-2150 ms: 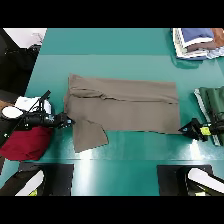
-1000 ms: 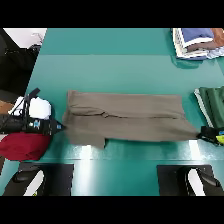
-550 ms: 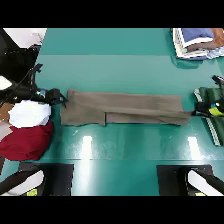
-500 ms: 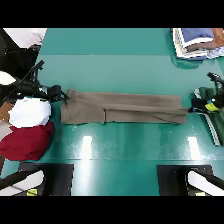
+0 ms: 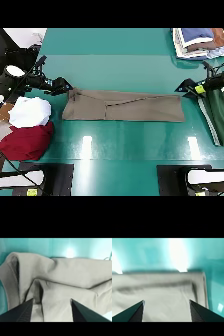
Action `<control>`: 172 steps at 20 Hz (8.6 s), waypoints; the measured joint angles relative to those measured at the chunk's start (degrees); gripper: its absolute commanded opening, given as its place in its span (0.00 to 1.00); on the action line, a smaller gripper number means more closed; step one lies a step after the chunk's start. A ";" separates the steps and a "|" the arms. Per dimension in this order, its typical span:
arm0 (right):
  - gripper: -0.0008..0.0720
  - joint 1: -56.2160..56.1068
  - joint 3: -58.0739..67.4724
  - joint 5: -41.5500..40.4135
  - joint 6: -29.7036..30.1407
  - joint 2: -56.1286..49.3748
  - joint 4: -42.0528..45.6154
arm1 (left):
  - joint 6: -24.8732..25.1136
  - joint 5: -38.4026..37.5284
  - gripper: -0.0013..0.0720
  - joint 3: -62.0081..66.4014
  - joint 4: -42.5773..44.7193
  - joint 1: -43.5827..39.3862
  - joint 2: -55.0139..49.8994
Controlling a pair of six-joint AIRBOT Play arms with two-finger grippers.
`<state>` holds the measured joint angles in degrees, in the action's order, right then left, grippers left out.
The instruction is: Fold the shirts.
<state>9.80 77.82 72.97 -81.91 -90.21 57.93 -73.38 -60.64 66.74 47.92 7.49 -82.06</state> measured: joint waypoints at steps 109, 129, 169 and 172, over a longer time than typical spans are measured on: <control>0.03 -33.99 10.95 -1.25 16.57 -20.33 -25.86 | -5.79 -11.04 0.05 28.55 15.45 -6.62 6.54; 0.03 23.56 2.97 -6.23 17.62 9.07 -26.18 | -4.31 -0.55 0.05 28.55 15.43 -24.63 6.51; 0.66 47.54 -9.81 8.85 9.79 28.48 12.31 | -2.78 -4.48 0.05 28.55 15.56 -25.11 6.51; 0.65 43.43 -9.14 8.83 8.90 28.68 4.15 | -2.73 -4.61 0.05 28.55 15.56 -25.11 6.54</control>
<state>53.23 68.69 81.80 -73.01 -61.54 62.08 -76.12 -65.25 95.29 63.48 -17.63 -75.53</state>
